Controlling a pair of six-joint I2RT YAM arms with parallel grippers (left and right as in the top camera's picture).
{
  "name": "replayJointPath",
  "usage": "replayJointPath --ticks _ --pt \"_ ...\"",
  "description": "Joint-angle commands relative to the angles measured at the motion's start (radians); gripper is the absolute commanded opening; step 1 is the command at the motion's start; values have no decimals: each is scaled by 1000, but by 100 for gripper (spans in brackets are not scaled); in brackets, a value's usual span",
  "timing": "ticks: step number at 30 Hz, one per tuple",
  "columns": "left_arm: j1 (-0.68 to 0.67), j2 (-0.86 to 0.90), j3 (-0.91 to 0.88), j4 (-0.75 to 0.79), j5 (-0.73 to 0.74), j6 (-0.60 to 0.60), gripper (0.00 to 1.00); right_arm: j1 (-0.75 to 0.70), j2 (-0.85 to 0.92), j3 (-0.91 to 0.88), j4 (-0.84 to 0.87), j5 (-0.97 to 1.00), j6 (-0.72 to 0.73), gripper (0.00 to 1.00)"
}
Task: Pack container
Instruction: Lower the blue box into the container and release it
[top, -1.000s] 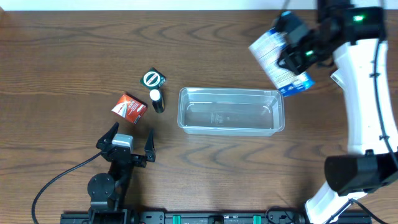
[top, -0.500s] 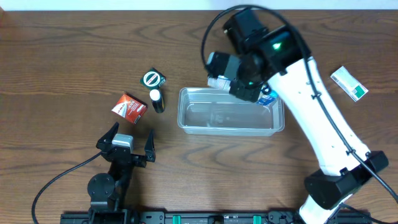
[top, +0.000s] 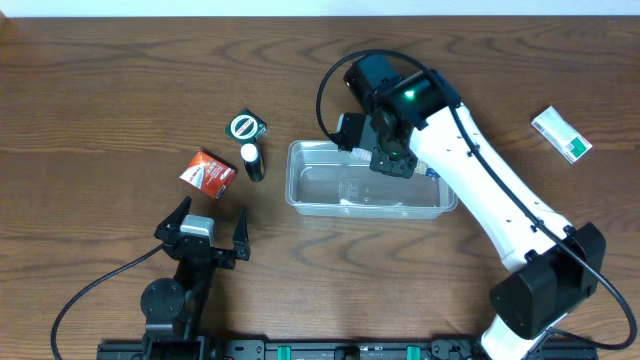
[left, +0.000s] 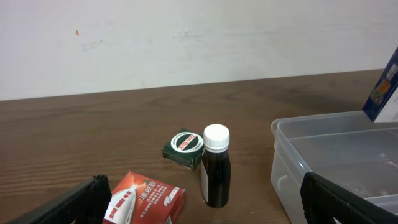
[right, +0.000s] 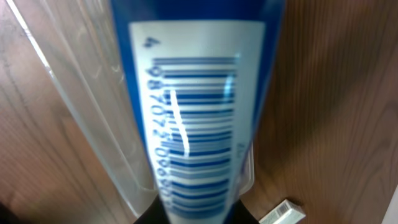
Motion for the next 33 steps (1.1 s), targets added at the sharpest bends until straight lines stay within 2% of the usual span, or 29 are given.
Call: replayJointPath --ticks 1,9,23,33 --pt "5 -6 -18 -33 6 13 98 5 -21 -23 29 -21 -43 6" --pt "5 -6 -18 -33 6 13 98 5 -21 -138 142 -40 -80 11" --pt "5 -6 -18 -33 6 13 98 -26 -21 -284 274 -41 -102 7" --pt "5 -6 -18 -33 6 13 98 -60 -21 -299 299 -45 -101 8"
